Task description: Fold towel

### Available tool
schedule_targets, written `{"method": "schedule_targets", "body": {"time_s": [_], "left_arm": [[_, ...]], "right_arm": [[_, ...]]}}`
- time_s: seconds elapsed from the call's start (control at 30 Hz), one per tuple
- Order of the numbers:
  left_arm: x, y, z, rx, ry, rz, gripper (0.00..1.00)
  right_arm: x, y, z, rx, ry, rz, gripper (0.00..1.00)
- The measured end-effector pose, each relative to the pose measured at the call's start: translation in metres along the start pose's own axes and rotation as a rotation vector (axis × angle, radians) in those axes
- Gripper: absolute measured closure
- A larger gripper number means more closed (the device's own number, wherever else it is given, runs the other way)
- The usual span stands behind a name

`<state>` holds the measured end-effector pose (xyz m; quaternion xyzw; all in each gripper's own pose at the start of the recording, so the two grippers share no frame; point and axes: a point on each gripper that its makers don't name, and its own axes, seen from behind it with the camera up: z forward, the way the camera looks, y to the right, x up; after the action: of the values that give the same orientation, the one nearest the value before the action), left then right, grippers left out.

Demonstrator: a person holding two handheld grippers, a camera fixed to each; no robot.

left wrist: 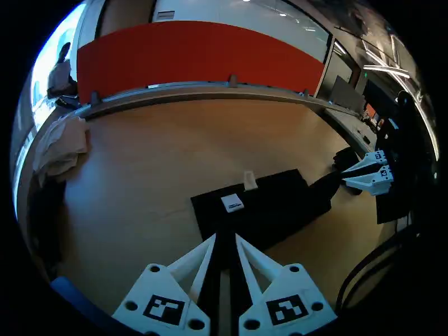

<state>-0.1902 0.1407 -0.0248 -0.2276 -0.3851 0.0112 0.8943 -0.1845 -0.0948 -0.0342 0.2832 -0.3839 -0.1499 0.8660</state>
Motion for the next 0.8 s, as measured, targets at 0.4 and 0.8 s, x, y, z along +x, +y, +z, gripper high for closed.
{"method": "schedule_targets", "body": {"time_s": [0.4,0.8], "left_arm": [[-0.007,-0.013,0.033,0.007,-0.024,0.004,0.91],[-0.009,-0.028,0.068,0.018,-0.050,0.004,0.91]], "right_arm": [[-0.006,0.009,0.031,-0.005,-0.035,0.010,0.90],[-0.004,0.023,0.060,-0.042,-0.048,0.058,0.87]]}}
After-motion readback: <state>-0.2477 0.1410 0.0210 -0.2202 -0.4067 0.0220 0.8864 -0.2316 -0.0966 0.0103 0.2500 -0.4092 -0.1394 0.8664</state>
